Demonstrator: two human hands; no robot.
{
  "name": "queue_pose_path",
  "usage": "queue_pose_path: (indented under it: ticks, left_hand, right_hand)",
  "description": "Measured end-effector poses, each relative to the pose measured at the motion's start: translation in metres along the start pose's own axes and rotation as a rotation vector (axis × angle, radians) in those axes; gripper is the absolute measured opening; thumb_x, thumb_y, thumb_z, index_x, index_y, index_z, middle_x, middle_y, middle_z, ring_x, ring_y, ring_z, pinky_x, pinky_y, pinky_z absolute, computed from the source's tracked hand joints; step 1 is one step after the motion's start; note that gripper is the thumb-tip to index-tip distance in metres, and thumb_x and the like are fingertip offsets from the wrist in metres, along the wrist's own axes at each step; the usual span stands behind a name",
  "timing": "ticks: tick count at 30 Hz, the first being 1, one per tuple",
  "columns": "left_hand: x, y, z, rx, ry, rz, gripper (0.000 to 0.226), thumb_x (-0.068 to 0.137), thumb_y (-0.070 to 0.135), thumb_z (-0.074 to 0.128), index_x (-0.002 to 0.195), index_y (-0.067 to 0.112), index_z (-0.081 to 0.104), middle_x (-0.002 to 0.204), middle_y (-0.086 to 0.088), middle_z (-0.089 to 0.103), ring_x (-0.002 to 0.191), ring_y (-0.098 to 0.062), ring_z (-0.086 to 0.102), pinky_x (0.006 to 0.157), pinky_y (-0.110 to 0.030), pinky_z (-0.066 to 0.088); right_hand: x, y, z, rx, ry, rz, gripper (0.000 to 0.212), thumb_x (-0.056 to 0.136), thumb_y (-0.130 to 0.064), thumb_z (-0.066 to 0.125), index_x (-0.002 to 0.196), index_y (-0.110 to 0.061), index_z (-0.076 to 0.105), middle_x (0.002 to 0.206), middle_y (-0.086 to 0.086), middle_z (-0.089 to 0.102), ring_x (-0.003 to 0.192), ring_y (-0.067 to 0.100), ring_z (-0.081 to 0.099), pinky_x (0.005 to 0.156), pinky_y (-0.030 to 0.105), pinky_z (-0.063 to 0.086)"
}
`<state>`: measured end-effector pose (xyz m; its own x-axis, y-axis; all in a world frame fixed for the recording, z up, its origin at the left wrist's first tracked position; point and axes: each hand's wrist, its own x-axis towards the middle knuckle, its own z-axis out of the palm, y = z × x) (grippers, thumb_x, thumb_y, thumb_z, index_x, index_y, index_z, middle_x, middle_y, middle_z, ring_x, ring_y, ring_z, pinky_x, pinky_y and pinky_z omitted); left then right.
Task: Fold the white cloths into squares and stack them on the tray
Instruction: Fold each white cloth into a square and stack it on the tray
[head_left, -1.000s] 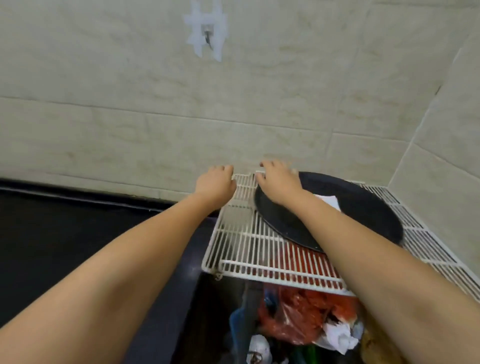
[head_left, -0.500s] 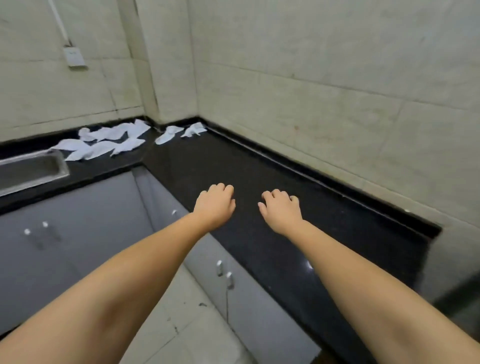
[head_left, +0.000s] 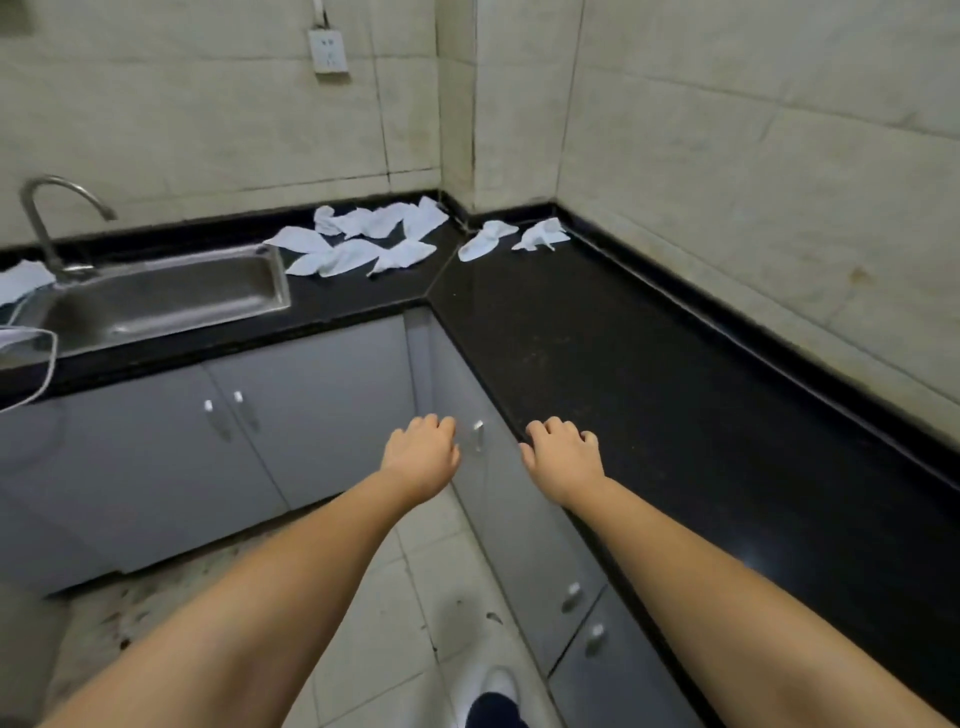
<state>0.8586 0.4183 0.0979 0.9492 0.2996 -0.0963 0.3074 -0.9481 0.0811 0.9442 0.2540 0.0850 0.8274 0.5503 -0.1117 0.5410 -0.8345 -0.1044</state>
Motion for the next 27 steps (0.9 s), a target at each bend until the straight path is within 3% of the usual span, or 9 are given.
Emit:
queue_pose_path:
  ticks: [15,27]
  left_hand:
    - [0.238,-0.062,-0.025,-0.100,-0.040,-0.079,0.030,0.100,0.028,0.035,0.121,0.011,0.046,0.124,-0.012,0.051,0.116,-0.030,0.047,0.092,-0.041,0.041]
    - [0.504,-0.129,-0.027,-0.071,-0.084,0.193,0.030,0.098,0.030,0.037,0.121,0.014,0.047,0.122,-0.007,0.052,0.116,-0.028,0.049,0.094,-0.044,0.043]
  right_hand:
    - [0.256,0.015,-0.024,-0.019,-0.088,-0.048,0.039,0.100,-0.037,0.032,0.131,-0.018,0.045,0.130,0.006,0.049,0.122,0.026,0.045,0.101,0.042,0.035]
    - [0.495,0.009,-0.032,0.081,-0.080,0.207,0.041,0.101,-0.037,0.031,0.135,-0.017,0.042,0.134,0.007,0.047,0.125,0.026,0.044,0.103,0.043,0.034]
